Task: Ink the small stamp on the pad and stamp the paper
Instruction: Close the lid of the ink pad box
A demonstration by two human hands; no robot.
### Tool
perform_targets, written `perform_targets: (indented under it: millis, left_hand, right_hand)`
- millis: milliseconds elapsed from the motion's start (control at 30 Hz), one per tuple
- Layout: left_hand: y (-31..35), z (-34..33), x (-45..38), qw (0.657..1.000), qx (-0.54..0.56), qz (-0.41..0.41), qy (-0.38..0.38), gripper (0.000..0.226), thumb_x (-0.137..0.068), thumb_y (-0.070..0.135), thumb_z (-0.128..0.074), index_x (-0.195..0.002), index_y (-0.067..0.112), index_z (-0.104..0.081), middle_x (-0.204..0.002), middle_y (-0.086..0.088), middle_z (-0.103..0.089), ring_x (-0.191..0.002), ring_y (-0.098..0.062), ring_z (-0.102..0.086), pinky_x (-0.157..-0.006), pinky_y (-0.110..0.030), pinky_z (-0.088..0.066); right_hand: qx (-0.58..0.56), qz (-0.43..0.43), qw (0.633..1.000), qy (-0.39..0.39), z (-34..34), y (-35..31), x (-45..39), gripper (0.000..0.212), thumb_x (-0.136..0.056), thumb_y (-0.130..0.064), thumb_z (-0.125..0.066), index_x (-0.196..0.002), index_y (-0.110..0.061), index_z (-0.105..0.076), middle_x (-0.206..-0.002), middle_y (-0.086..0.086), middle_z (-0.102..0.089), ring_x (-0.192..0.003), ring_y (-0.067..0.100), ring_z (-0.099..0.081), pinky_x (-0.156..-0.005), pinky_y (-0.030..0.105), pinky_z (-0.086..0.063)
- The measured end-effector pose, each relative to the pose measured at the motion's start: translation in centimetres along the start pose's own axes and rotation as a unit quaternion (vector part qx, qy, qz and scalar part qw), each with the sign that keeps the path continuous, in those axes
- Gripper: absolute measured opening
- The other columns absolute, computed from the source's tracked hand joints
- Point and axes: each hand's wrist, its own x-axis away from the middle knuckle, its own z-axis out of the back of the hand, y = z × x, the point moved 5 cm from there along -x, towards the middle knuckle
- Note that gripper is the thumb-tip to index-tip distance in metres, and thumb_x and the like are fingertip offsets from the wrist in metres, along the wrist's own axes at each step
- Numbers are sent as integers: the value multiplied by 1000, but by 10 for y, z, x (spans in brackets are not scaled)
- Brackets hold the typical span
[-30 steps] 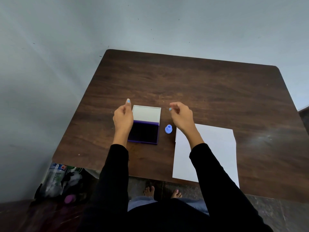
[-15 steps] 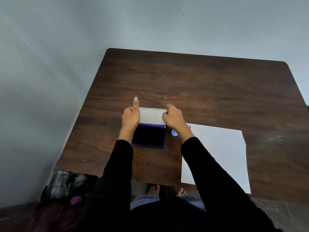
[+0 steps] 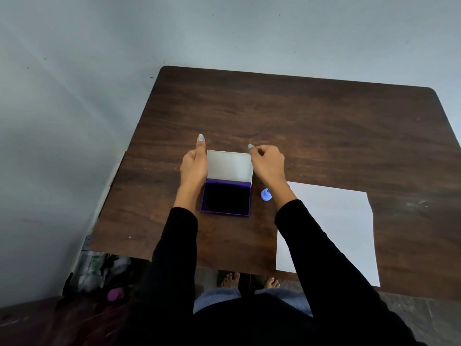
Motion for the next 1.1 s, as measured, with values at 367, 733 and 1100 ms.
perform_targets:
  millis: [367, 733, 1100]
  left_hand:
    - [12, 27, 30, 996, -51, -73, 30, 57, -87, 72, -23, -61, 25, -43, -78, -3, -62, -87, -24, -62, -77, -34, -41]
    - [-7, 41, 54, 989, -120, -65, 48, 78, -86, 73, -22, -73, 7, -62, -84, -6, -68, -82, -22, -58, -76, -35, -38]
    - [-40, 33, 58, 985, -168, 30, 18, 75, -84, 75, -25, -95, 10, -61, -108, -15, -67, -105, -30, -59, -82, -36, -36]
  right_hand:
    - [50, 20, 999, -7, 16, -10, 25, 13, -79, -14, -60, -77, -11, -72, -93, 10, -73, -94, 28, -64, -81, 31, -49]
    - [150, 27, 985, -75, 12, -6, 57, 14, -76, -3, -63, -86, -6, -72, -96, 21, -70, -89, 36, -67, -80, 36, -56]
    - [240, 39, 966, -82, -17, 21, 72, 17, -79, -2, -63, -95, 1, -62, -107, 23, -64, -99, 40, -60, -66, 33, -40]
